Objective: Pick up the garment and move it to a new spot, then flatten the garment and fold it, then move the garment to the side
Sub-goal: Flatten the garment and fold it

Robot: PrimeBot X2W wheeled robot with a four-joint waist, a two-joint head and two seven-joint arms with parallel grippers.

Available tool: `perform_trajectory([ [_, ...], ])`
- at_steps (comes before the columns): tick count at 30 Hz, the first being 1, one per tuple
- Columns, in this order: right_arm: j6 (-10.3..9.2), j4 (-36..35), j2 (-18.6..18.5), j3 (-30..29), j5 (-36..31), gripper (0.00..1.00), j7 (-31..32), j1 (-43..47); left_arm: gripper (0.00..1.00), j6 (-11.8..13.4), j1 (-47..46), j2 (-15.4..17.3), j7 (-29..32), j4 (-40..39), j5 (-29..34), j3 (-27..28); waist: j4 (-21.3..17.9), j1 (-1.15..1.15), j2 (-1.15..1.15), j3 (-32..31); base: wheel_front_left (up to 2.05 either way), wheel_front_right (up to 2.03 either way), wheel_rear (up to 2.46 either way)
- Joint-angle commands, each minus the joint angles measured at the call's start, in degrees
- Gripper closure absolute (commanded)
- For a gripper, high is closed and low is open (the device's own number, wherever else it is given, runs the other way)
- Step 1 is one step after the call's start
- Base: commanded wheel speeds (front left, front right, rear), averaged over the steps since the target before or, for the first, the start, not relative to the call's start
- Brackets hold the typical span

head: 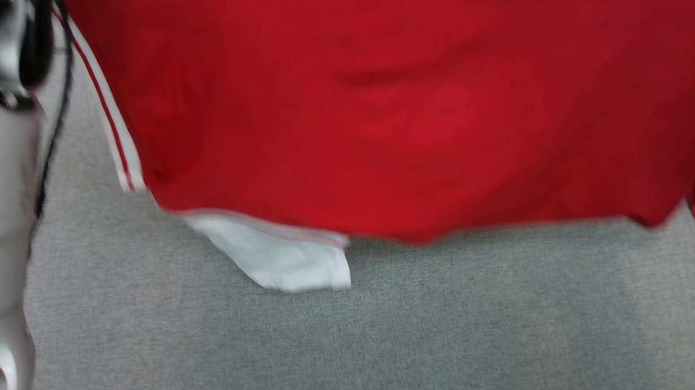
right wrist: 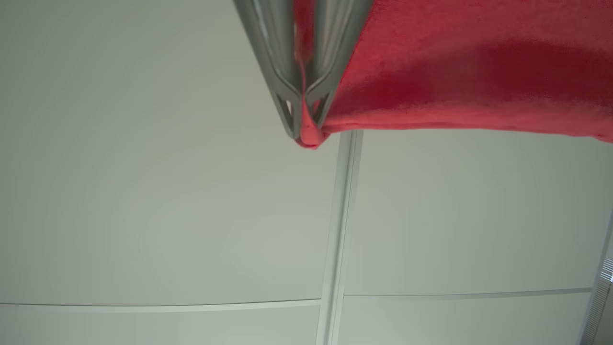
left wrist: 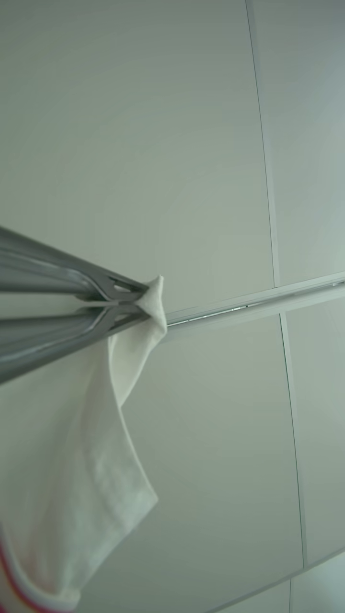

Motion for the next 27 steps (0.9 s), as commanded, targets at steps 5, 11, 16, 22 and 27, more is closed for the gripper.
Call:
perform_trajectory([
  [5,-0.11,14.0,1.7,7.1,1.3,1.0,-4.6,-16.4,1.0,-1.2,-13.5,-0.9,-5.4,14.8,2.0,0.5,-1.6,0.0,0.0,5.2,0.0,0.0,0.0],
  [11,-0.07,30.3,4.9,15.3,2.1,1.0,-7.7,-27.2,1.0,-2.9,-18.1,-3.1,-7.1,28.5,1.5,0.5,-1.7,0.0,0.0,6.9,0.0,0.0,0.0],
  [16,-0.08,44.4,6.7,23.0,4.1,1.0,-9.1,-29.0,1.0,-4.7,-14.2,-6.9,-7.4,40.5,-0.9,0.5,-0.3,0.0,0.0,9.4,0.0,0.0,0.0],
  [22,-0.08,55.4,9.5,27.7,7.1,1.0,-9.4,-27.8,1.0,-6.0,-9.2,-10.5,-7.5,50.6,-3.3,0.9,0.5,0.0,0.0,12.1,0.0,0.0,0.0],
  [27,-0.09,56.8,9.5,29.7,10.4,1.0,-9.8,-25.1,1.0,-6.4,-4.0,-11.1,-7.5,50.4,-4.2,3.7,0.4,0.0,0.0,14.1,0.0,0.0,0.0],
])
